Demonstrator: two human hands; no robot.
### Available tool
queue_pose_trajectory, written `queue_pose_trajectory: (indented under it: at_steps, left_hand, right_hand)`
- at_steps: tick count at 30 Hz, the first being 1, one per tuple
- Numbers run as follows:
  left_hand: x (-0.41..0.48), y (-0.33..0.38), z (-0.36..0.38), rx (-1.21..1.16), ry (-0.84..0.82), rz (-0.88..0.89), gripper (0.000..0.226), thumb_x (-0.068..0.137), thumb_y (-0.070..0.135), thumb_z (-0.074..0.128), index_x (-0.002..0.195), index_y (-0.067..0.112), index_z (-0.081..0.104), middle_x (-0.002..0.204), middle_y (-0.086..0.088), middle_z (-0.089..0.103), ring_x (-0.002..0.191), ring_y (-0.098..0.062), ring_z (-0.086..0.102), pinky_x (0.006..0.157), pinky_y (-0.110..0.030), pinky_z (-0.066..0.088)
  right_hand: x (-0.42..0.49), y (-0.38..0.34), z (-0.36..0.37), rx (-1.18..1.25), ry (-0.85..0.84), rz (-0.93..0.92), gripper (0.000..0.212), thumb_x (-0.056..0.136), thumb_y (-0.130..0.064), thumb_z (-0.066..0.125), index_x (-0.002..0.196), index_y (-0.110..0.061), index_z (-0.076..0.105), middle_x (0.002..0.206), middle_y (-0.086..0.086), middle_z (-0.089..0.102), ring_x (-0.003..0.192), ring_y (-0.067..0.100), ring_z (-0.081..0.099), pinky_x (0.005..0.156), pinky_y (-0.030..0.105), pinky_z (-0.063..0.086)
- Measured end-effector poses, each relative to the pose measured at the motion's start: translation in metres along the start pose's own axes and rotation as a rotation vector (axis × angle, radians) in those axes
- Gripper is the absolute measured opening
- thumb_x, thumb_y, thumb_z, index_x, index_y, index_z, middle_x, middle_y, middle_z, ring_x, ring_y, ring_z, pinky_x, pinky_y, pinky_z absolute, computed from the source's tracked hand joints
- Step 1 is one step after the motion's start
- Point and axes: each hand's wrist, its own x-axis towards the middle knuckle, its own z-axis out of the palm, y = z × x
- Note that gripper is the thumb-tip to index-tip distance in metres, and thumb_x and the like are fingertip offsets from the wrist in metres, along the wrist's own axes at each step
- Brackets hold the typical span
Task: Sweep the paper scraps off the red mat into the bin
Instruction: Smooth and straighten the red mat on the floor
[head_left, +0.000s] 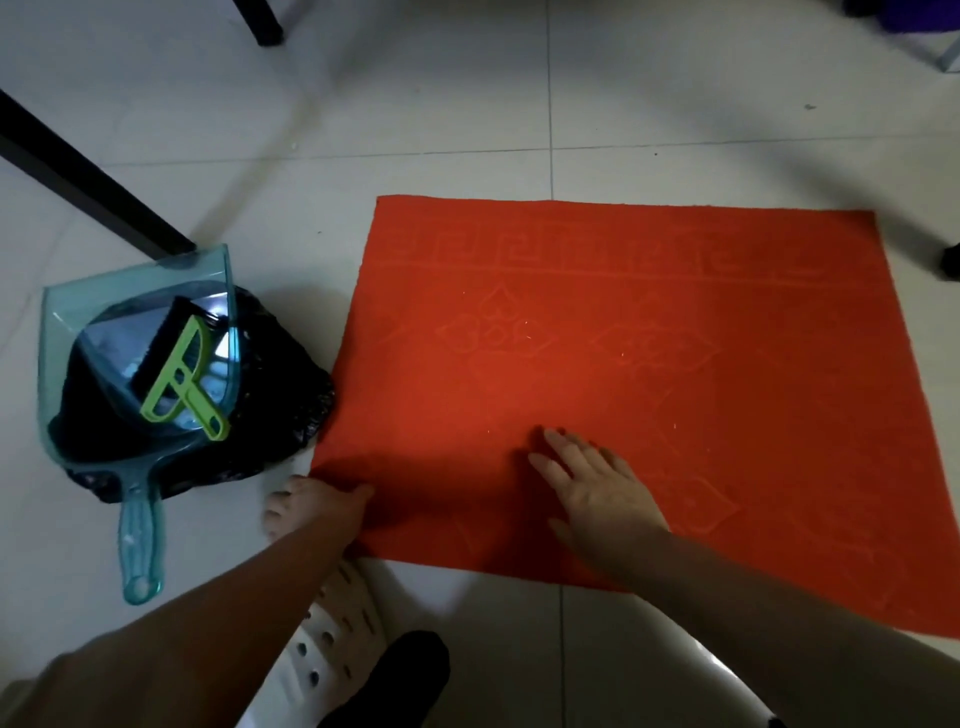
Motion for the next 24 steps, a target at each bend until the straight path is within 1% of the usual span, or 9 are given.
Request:
queue_pose_trajectory:
  at_steps: [6,10,12,15,17,18,21,23,24]
  left_hand:
    - [0.019,-0.009,-0.008,-0.005,-0.032,-0.005,0.118,0.065,0.058,0.081,0.148,-0.001,0.021,0.144,-0.026,0.035,0.133,-0.041,0.036,0.110,-0.046,0.032]
    - [0.045,-0.020,-0.002,-0.130,-0.131,-0.006,0.143,0.029,0.074,0.079,0.145,0.005,0.033,0.138,-0.022,0.045,0.125,-0.041,0.046,0.104,-0.052,0.042]
    - [0.048,-0.021,-0.003,-0.162,-0.139,-0.016,0.140,0.035,0.070,0.084,0.147,0.006,0.031,0.142,-0.023,0.037,0.130,-0.042,0.040,0.106,-0.054,0.040]
    - [0.050,-0.022,-0.006,-0.237,-0.143,-0.025,0.130,0.048,0.059,0.089,0.148,0.007,0.025,0.143,-0.023,0.032,0.131,-0.043,0.036,0.106,-0.056,0.039]
    - [0.044,-0.024,-0.010,-0.335,-0.102,0.021,0.114,0.046,0.056,0.089,0.138,0.010,0.039,0.130,-0.019,0.051,0.118,-0.039,0.051,0.098,-0.055,0.047]
    - [0.035,-0.024,-0.013,-0.350,-0.063,0.087,0.095,0.054,0.051,0.088,0.129,0.010,0.046,0.117,-0.016,0.060,0.107,-0.035,0.058,0.091,-0.051,0.051]
    - [0.000,-0.020,-0.014,-0.133,0.167,0.432,0.035,0.085,0.032,0.067,0.115,0.019,0.057,0.104,-0.003,0.063,0.090,-0.025,0.062,0.071,-0.035,0.052]
    - [-0.022,-0.011,-0.012,0.001,0.310,0.705,0.019,0.086,0.026,0.061,0.103,0.020,0.062,0.115,0.001,0.056,0.100,-0.023,0.059,0.071,-0.033,0.049]
    - [-0.030,-0.007,-0.009,0.047,0.321,0.817,0.018,0.083,0.024,0.061,0.100,0.018,0.064,0.125,0.000,0.053,0.111,-0.024,0.054,0.078,-0.035,0.051]
  right_hand:
    - [0.008,-0.010,0.003,0.015,-0.040,0.043,0.076,0.093,-0.042,0.054,0.154,-0.030,0.010,0.163,-0.005,-0.004,0.149,0.017,0.004,0.120,0.040,0.010]
    - [0.007,-0.011,0.001,-0.012,-0.042,0.039,0.075,0.093,-0.039,0.054,0.154,-0.030,0.012,0.163,-0.004,-0.002,0.148,0.018,0.006,0.119,0.040,0.013]
    - [0.007,-0.014,0.000,-0.024,-0.040,0.042,0.073,0.094,-0.037,0.053,0.154,-0.028,0.012,0.163,-0.002,-0.001,0.148,0.019,0.006,0.119,0.040,0.014]
    - [0.008,-0.016,0.000,-0.042,-0.046,0.046,0.073,0.094,-0.035,0.052,0.154,-0.028,0.011,0.163,-0.001,-0.002,0.148,0.020,0.005,0.120,0.041,0.014]
    - [0.009,-0.015,0.000,-0.050,-0.054,0.041,0.073,0.095,-0.034,0.052,0.154,-0.028,0.011,0.163,-0.001,-0.003,0.149,0.020,0.005,0.120,0.041,0.014]
    - [0.009,-0.014,0.000,-0.052,-0.055,0.040,0.073,0.095,-0.033,0.052,0.154,-0.028,0.010,0.163,-0.001,-0.003,0.149,0.020,0.005,0.120,0.041,0.014]
    - [0.009,-0.014,0.000,-0.070,-0.057,0.035,0.071,0.096,-0.030,0.049,0.154,-0.027,0.009,0.163,0.000,-0.004,0.149,0.020,0.005,0.120,0.041,0.014]
    - [0.009,-0.013,0.001,-0.084,-0.068,0.032,0.071,0.097,-0.028,0.047,0.155,-0.026,0.006,0.163,0.001,-0.006,0.149,0.021,0.003,0.121,0.041,0.013]
    - [0.009,-0.013,0.003,-0.090,-0.069,0.030,0.071,0.097,-0.028,0.047,0.155,-0.025,0.005,0.163,0.002,-0.007,0.149,0.021,0.003,0.121,0.041,0.013]
